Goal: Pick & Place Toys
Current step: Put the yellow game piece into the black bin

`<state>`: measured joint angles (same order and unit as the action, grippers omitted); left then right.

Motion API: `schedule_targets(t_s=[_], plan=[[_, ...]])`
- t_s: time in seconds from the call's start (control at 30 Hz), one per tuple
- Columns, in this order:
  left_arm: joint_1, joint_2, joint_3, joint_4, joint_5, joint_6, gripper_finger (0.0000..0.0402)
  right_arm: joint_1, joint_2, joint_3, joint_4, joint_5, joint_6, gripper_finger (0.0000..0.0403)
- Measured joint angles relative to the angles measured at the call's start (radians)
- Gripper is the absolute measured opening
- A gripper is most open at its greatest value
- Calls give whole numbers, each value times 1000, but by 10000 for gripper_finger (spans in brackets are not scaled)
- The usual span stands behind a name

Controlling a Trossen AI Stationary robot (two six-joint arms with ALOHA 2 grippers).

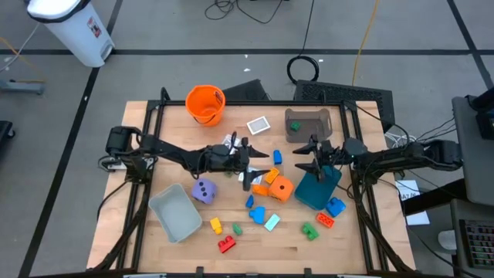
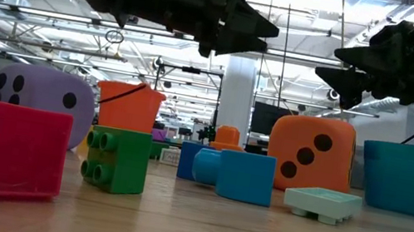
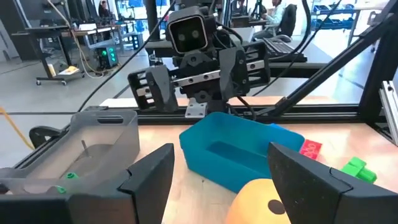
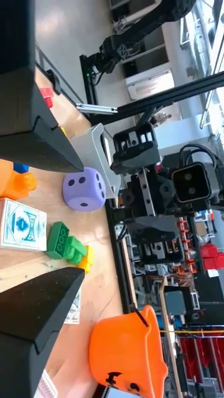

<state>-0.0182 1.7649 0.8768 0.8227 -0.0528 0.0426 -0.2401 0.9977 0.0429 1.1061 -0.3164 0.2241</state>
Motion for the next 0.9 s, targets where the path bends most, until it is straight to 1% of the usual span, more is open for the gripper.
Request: schedule_targets(t_s=[0.13,0.27,0.37,0.47,0.7,0.8,0.9], plan=[[13,0,0,-2,3,-66,266,0,0,-1,0,0,0,254],[25,0,0,-24,3,-83,266,0,0,-1,0,0,0,254],[31,0,0,-41,7,-142,266,0,0,-1,0,0,0,254],[31,0,0,-42,56,-186,266,0,0,-2,0,0,0,254],[31,0,0,-23,173,-155,266,0,0,-2,0,0,0,254],[25,0,0,-62,227,-195,266,0,0,-2,0,0,0,254],[-4,0,0,-133,323,-249,266,0,0,-2,0,0,0,254]])
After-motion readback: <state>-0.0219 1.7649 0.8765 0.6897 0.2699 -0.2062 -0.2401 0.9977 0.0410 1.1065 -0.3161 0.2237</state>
